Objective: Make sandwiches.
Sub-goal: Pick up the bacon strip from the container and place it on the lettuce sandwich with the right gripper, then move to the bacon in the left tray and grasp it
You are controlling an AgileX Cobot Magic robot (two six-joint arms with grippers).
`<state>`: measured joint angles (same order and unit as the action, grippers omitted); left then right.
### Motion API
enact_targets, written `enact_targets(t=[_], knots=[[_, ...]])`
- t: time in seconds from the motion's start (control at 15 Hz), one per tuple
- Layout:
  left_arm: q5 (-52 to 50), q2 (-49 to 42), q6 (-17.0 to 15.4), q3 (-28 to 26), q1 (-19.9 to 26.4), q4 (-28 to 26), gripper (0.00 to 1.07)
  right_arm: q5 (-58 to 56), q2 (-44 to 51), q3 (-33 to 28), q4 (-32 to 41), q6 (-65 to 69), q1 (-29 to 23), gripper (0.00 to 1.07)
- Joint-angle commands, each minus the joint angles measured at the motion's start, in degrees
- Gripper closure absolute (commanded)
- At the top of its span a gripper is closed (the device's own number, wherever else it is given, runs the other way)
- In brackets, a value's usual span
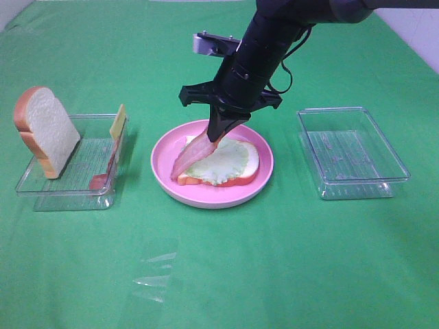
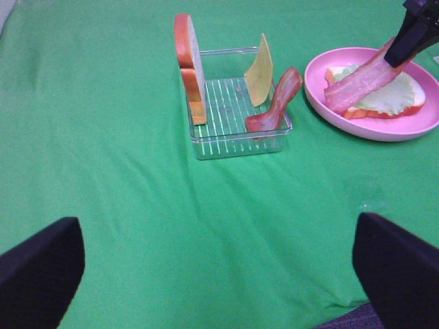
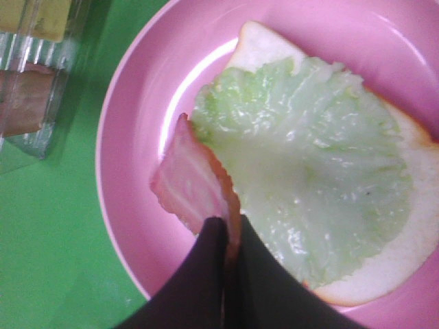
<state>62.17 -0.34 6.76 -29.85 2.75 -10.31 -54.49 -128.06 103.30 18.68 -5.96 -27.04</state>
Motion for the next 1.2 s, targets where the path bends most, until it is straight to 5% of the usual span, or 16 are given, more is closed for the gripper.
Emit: enact_targets(t=[0.07,0.4,0.47,0.53,0.67,0.73,1.0,1.2], knots=[[-0.57,-0.17,-0.17,0.23,-0.29,-0.57,0.09,0.46,0.74,0.34,-6.65,2.52,0.06,1.07],[-0.57,-0.17,-0.17,0.23,-0.29,-0.57,0.09,-0.29,0.74,0.34,-9.00,3.90,0.00,1.07],[-0.57,-0.17,-0.17,0.23,-0.29,-0.57,0.09,-0.29,0.74,0.34,-8.82,3.90,0.00,0.97],[-0.57,-0.17,-0.17,0.23,-0.29,-0.57,0.09,-0.40,0.74,0.34,-8.82,3.90,0.00,0.76],[-0.57,-0.17,-0.17,0.23,-0.29,-0.57,0.09,-1.66,1.03,0.34,-9.17,4.18,0.00,0.18],[-0.57,-0.17,-0.17,0.23,-0.29,-0.57,0.09,-2.41,1.32,0.34,-9.40,4.07,0.00,0.11],[-0.57,-0.17,-0.17,0.23,-0.29,-0.57,0.09,-4.53,7.22,0.46,-12.38,4.53,0.11,0.11],[-0.57,-0.17,-0.17,0.23,-0.29,-0.57,0.09,-9.68,12.03,1.09,-22.92,9.40,0.23,0.11]])
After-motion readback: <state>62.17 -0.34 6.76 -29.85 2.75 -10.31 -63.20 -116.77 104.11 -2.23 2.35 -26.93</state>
